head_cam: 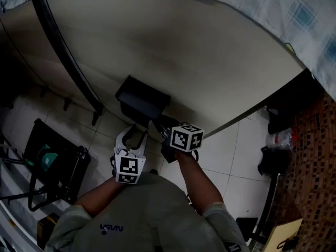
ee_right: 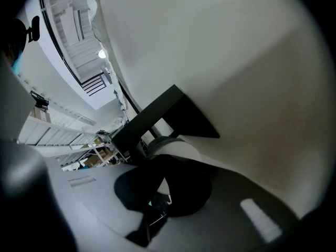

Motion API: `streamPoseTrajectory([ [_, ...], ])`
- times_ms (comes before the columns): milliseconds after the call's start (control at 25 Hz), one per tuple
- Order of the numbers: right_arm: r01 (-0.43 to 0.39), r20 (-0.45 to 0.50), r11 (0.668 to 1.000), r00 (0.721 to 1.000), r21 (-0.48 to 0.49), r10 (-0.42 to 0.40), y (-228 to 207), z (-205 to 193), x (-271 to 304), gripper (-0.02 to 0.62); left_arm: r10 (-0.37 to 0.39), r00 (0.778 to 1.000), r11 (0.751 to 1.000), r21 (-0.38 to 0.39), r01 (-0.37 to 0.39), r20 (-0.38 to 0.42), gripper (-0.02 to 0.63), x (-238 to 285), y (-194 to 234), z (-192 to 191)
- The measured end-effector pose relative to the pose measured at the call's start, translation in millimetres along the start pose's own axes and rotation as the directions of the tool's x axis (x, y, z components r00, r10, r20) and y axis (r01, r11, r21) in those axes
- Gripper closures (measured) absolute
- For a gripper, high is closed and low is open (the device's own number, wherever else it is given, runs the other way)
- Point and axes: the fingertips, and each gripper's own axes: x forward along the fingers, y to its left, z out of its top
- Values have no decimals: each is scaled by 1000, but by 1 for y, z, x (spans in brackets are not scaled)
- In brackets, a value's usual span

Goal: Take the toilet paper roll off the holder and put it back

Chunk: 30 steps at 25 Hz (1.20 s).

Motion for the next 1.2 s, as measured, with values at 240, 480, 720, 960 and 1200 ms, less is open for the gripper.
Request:
streamPoseTrajectory([
  [240,64,-13,994,998,-91,-65,2,-2,-1,595,-9,1000,999,-34,9,13,470,-7,-2,0],
  [480,192,12,951,981,-241,-195,-1,1,-23,595,-37,999,996,-84,39,34,516,-13,-8,7],
  [720,310,156,902,949,-301,-274,10,22,-77,595,-85,995,987,-130,92,61,598,-28,-14,25],
  [960,346,280,875,925,-338,-258,33,44,-119,595,-85,993,977,-186,100,87,600,-51,-17,54],
  [1200,386,327,842,906,-378,-269,41,49,-155,595,-98,991,984,-143,111,96,598,-74,-22,70],
])
